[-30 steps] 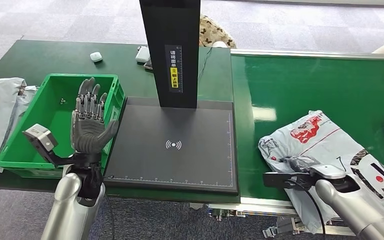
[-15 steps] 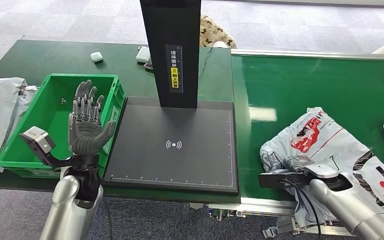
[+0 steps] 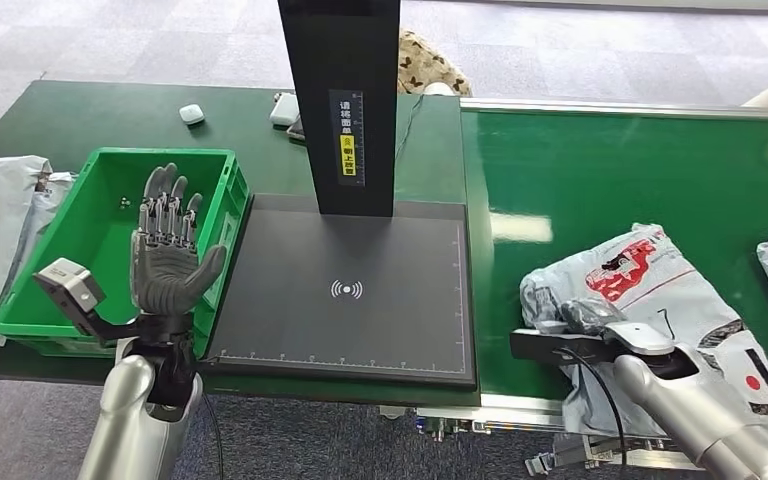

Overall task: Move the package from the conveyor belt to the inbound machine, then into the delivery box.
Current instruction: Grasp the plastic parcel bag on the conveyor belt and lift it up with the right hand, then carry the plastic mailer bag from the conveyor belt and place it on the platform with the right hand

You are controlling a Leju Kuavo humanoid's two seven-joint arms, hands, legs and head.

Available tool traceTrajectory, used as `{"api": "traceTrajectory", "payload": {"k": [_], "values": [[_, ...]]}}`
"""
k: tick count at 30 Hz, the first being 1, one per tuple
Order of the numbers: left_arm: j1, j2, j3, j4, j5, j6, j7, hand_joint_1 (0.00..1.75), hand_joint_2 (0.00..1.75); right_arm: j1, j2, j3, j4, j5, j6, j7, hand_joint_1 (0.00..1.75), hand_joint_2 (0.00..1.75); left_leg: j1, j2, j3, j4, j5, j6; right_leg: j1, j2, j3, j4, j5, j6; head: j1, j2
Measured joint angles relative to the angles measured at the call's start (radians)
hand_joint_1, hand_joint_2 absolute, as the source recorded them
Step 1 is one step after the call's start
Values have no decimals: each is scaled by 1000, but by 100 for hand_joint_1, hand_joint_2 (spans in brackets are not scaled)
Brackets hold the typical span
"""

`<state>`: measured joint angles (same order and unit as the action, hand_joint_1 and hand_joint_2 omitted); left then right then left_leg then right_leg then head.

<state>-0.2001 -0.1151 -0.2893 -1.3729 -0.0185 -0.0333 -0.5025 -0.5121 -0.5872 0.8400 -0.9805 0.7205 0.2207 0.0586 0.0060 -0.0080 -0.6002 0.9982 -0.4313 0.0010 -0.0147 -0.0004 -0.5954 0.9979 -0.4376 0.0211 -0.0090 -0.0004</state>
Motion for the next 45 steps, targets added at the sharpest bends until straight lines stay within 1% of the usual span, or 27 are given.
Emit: {"api": "traceTrajectory", "payload": {"k": [4, 5, 7, 10, 14, 21, 23, 24, 25, 27, 29, 31, 33, 35, 41, 43, 45], "values": [[56, 1, 17, -52, -7, 14, -10, 0, 175, -6, 78, -121, -41, -17, -262, 16, 175, 175, 0, 0, 0, 0, 0, 0, 0, -1, -1, 0, -1, 0, 0, 0], [64, 1, 19, -59, -9, 17, -15, 0, 175, -8, 95, -151, -59, -14, -309, 11, 175, 175, 0, -1, 0, 0, 0, 0, 1, -2, -1, 0, -1, 0, -1, 0], [72, 1, 21, -63, -11, 23, -26, 0, 175, -16, 126, -207, -97, -8, -368, -8, 175, 175, 0, -2, 0, 0, 0, 0, 1, -3, -1, 0, -1, 0, 0, 0], [73, 1, 22, -63, -6, 32, -39, 0, 175, -26, 170, -273, -139, 3, -425, -42, 175, 175, 1, -1, 0, 0, 0, 0, 1, -2, -1, 0, -1, 0, 0, 0], [70, 1, 22, -63, 4, 39, -49, 0, 175, -43, 220, -325, -166, 19, -488, -65, 175, 175, 1, -1, 0, 0, 0, 0, 1, -2, -1, 0, -1, 0, 0, 0], [70, 1, 22, -63, 7, 44, -52, 0, 175, -50, 264, -365, -192, 28, -529, -79, 175, 175, 0, -1, 0, 0, 0, 0, 0, -2, -1, 0, -1, 0, 0, 0], [71, 1, 22, -63, 7, 44, -53, 0, 175, -47, 273, -374, -208, 20, -558, -111, 175, 175, 0, -1, 0, 0, 0, 0, 0, -2, -1, 0, -1, 0, 0, 0], [71, 1, 22, -62, 7, 44, -54, 0, 175, -46, 279, -377, -217, 8, -569, -140, 175, 175, 0, -1, 0, 0, 0, 0, 0, -2, -1, 0, -1, 0, 0, 0], [70, 1, 22, -61, 7, 43, -57, 0, 175, -45, 285, -379, -227, -10, -572, -177, 175, 175, 0, -1, 0, 0, 0, 0, 0, -1, -1, 0, -1, 0, 0, 0], [59, 0, 21, -54, 8, 46, -71, 0, 175, -47, 302, -373, -247, -63, -526, -275, 175, 175, 0, -1, 0, 0, 0, 0, 1, -1, -1, 0, -1, -1, 0, 0], [30, -1, 20, -35, 8, 69, -97, 0, 175, -61, 327, -343, -259, -123, -424, -384, 175, 175, 0, -1, 0, 0, 1, -1, 1, -1, -1, 0, 0, -1, 0, 0], [-7, -2, 21, -11, 7, 97, -116, 0, 175, -81, 356, -289, -261, -155, -346, -455, 175, 175, 0, 0, 1, 0, 1, -2, 2, 0, -1, 0, 0, -2, -1, 0], [-33, -4, 21, 6, 6, 109, -123, 0, 175, -98, 379, -241, -260, -163, -327, -478, 175, 175, 1, 0, 1, 0, 2, -3, 2, -1, -1, 0, 0, -2, -1, 0], [-44, -6, 21, 17, 5, 113, -125, 0, 175, -110, 392, -215, -260, -170, -327, -481, 175, 175, 1, -1, 1, 0, 2, -3, 2, -2, -1, 0, 0, -2, 0, 0], [-53, -7, 21, 38, 5, 119, -126, 0, 175, -124, 397, -177, -260, -181, -323, -484, 175, 175, 2, -1, 0, 0, 2, -2, 1, -1, -1, 0, 0, -2, 0, 0], [-55, -7, 22, 42, 6, 135, -127, 0, 175, -133, 400, -164, -259, -195, -289, -501, 175, 175, 1, -1, -1, 0, 2, -2, 1, -1, -1, 0, 1, -2, 0, 0], [-61, -8, 28, 48, 12, 160, -127, 0, 175, -155, 412, -134, -254, -218, -230, -525, 175, 175, 1, 0, -1, 0, 2, -2, 1, 0, -1, 0, 1, -2, 0, 0]]}}
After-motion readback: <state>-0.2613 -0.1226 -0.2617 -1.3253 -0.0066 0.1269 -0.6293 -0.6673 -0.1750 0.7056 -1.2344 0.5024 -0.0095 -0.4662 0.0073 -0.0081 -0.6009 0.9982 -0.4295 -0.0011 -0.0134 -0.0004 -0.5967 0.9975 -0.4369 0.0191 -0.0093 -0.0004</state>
